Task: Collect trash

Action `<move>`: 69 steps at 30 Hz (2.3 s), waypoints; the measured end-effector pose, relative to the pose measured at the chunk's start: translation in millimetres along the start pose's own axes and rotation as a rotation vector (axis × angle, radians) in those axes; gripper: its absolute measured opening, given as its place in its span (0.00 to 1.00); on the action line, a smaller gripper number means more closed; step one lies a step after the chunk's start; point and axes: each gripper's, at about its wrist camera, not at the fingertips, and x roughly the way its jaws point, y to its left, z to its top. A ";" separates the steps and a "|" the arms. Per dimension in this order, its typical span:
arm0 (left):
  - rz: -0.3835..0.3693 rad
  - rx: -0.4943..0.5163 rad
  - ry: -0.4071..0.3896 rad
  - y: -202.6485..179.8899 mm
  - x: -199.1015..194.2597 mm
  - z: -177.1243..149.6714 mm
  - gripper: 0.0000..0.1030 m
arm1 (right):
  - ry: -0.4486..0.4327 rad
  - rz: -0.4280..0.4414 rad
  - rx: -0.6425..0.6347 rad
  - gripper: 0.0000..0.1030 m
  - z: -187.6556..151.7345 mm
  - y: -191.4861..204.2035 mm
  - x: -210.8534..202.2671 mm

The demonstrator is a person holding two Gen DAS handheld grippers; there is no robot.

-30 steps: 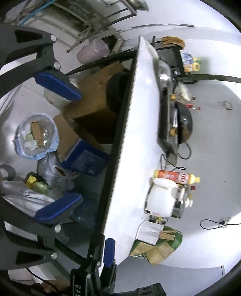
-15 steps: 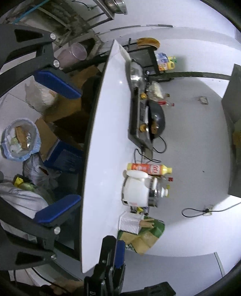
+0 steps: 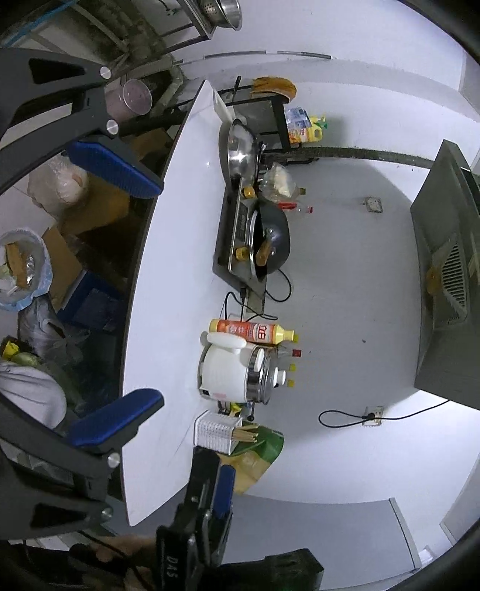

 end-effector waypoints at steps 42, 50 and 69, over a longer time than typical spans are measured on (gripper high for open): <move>0.051 -0.055 0.044 20.5 15.2 0.3 1.00 | 0.021 0.028 -0.012 0.81 12.8 7.7 32.4; 0.048 -0.050 0.037 18.3 13.4 0.9 1.00 | 0.016 0.029 -0.009 0.81 12.3 10.5 32.1; 0.045 -0.046 0.031 16.6 9.2 2.2 1.00 | 0.009 0.026 -0.007 0.81 12.9 7.7 26.9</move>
